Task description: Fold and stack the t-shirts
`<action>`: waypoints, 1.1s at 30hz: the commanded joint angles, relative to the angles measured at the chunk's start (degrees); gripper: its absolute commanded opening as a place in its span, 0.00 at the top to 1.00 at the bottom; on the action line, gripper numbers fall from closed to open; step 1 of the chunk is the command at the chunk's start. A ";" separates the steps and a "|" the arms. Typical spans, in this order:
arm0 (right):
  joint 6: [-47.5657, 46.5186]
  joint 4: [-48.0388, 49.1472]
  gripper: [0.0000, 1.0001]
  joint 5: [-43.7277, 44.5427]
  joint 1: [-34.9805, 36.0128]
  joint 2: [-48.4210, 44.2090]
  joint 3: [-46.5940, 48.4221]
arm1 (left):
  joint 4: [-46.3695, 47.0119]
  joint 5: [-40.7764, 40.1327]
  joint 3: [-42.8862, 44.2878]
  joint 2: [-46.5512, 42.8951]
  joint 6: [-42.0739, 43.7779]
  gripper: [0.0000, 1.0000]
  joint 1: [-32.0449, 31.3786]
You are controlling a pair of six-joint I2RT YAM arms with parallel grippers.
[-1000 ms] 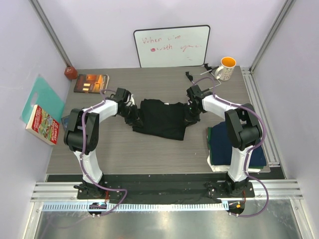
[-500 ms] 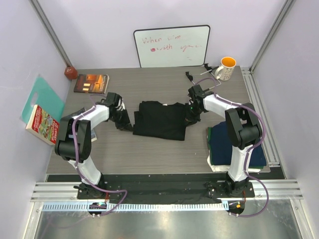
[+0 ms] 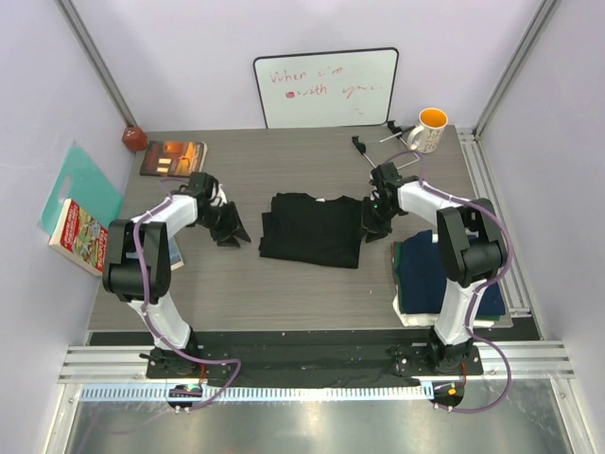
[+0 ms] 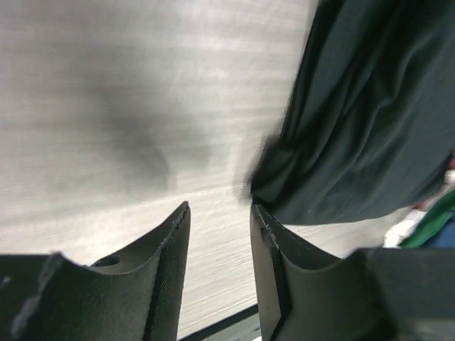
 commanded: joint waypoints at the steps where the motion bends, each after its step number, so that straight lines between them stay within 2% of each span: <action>1: -1.85 -1.96 0.65 3.15 -2.04 -3.89 -0.77 | 3.67 9.06 3.59 3.78 -1.36 0.59 4.06; 6: -1.24 0.32 0.69 1.66 -2.04 -8.55 1.50 | 12.90 23.89 3.33 9.06 -5.93 0.56 9.51; 9: -0.53 0.42 0.77 -0.70 -1.95 -6.36 5.19 | 13.70 28.14 5.52 13.89 -5.33 0.56 9.34; 13: 1.14 0.41 0.80 -4.04 -1.60 -1.70 9.24 | 15.36 34.28 6.67 18.03 -4.88 0.56 8.47; 20: 1.32 0.42 0.72 -6.60 0.42 5.76 15.22 | 16.69 35.71 6.93 22.34 -4.45 0.56 6.44; 24: 1.14 -2.48 0.73 -6.69 1.39 12.09 18.29 | 17.04 36.06 6.76 23.22 -3.74 0.55 6.18; 29: 0.88 -3.01 0.74 -5.55 2.01 13.68 16.63 | 18.80 37.64 7.63 24.54 -3.30 0.54 6.00; 33: 0.09 -5.11 0.75 -4.76 2.10 15.88 17.24 | 20.82 39.92 9.74 26.99 -3.92 0.54 3.28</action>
